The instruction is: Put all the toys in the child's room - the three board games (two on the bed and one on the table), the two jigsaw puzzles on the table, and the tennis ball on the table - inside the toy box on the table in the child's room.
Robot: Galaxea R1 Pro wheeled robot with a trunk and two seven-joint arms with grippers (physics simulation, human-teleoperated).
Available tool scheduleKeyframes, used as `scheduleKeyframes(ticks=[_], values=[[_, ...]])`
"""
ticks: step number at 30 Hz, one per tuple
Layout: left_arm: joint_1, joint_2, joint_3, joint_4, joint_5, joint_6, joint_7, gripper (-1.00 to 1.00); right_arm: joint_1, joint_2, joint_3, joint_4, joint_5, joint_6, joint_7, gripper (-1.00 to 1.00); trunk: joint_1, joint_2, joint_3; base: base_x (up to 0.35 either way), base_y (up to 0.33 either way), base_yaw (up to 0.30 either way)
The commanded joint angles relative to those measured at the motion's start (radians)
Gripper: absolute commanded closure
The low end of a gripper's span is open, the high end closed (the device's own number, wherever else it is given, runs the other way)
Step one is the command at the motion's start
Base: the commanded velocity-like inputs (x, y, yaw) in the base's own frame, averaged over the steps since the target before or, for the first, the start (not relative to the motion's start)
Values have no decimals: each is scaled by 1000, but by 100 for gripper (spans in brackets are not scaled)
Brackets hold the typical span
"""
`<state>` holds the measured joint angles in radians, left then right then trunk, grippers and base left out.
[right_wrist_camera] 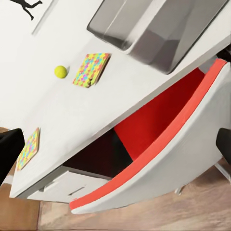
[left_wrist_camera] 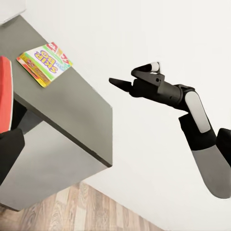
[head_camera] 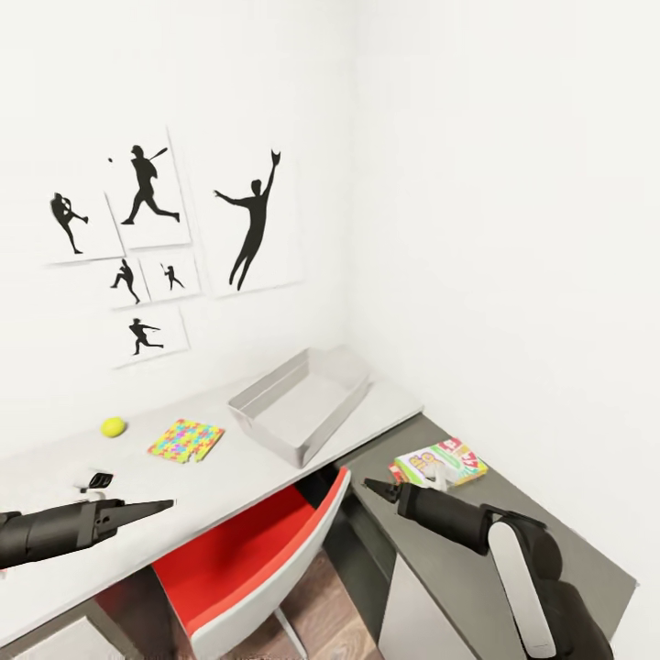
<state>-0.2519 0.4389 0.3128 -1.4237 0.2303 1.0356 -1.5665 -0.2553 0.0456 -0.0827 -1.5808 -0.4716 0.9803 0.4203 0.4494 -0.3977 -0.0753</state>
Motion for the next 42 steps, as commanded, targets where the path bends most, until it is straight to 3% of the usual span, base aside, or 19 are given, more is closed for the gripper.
scheduleKeyframes(ticks=[1,11,31,42], values=[[-1,1,0,0,-1,11,-4,-100,-1,2,-3,-1,7,6,9,-100,1,-2,-3,0,0,283],[-1,2,0,0,2,11,-4,-100,-1,10,-1,-1,7,10,9,-100,1,-2,-7,0,0,284],[-1,0,-5,-1,1,11,-4,-100,-1,-4,-6,-1,7,14,9,-100,1,-2,-16,0,0,283],[-1,1,-1,-1,1,11,-4,-100,-1,5,-4,-1,7,12,9,-100,1,-2,-21,0,0,284]])
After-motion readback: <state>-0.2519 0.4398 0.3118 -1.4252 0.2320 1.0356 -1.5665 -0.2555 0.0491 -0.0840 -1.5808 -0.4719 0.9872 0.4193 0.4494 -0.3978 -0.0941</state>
